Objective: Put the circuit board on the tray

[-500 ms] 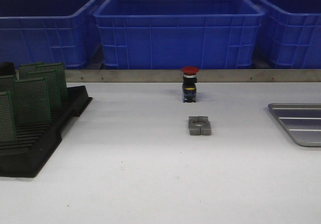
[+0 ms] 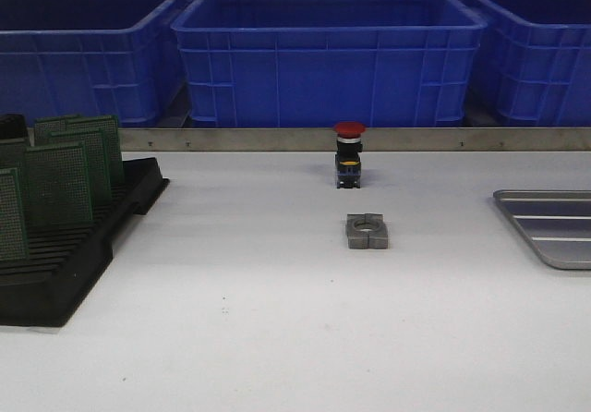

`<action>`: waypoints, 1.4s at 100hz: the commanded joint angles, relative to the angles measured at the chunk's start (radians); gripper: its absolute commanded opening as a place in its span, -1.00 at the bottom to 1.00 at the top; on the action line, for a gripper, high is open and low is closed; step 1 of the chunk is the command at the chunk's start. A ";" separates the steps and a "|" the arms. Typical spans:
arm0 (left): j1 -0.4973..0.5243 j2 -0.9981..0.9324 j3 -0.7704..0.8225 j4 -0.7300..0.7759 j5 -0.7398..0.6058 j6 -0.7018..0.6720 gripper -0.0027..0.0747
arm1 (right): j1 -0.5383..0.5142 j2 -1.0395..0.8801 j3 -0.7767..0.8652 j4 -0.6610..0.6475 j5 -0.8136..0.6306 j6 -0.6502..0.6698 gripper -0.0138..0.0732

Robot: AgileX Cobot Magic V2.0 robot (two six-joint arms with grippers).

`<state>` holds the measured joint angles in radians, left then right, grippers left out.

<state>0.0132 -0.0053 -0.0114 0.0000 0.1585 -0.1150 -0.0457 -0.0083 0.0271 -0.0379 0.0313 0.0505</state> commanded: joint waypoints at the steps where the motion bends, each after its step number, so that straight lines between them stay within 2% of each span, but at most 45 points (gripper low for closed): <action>1: -0.004 -0.017 -0.079 -0.014 0.005 -0.007 -0.98 | 0.002 -0.028 -0.013 0.000 -0.070 -0.007 -0.82; 14: -0.004 0.042 -0.213 0.017 0.165 -0.007 -0.98 | 0.002 -0.028 -0.013 0.000 -0.070 -0.007 -0.82; 30: -0.004 0.180 -0.359 0.034 0.289 -0.007 -0.98 | 0.002 -0.028 -0.013 0.000 -0.070 -0.007 -0.82; 80: -0.004 0.706 -0.627 0.044 0.383 0.018 -0.95 | 0.002 -0.028 -0.013 0.000 -0.070 -0.007 -0.82; 95: -0.004 0.839 -0.738 0.000 0.471 0.187 -0.63 | 0.002 -0.028 -0.013 0.000 -0.070 -0.007 -0.82; 107: -0.004 0.933 -0.822 -0.069 0.514 0.337 -0.20 | 0.002 -0.028 -0.013 0.000 -0.070 -0.007 -0.82; 114: -0.004 0.982 -0.869 -0.124 0.534 0.453 -0.02 | 0.002 -0.028 -0.013 0.000 -0.070 -0.007 -0.82; 124: -0.004 1.053 -0.934 -0.215 0.572 0.638 0.04 | 0.002 -0.028 -0.013 0.000 -0.070 -0.007 -0.82; 140: -0.004 1.156 -1.007 -0.402 0.623 1.122 0.04 | 0.002 -0.028 -0.013 0.000 -0.070 -0.007 -0.82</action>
<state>0.0132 1.1144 -0.9528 -0.2750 0.7919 0.7430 -0.0457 -0.0083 0.0271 -0.0379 0.0313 0.0505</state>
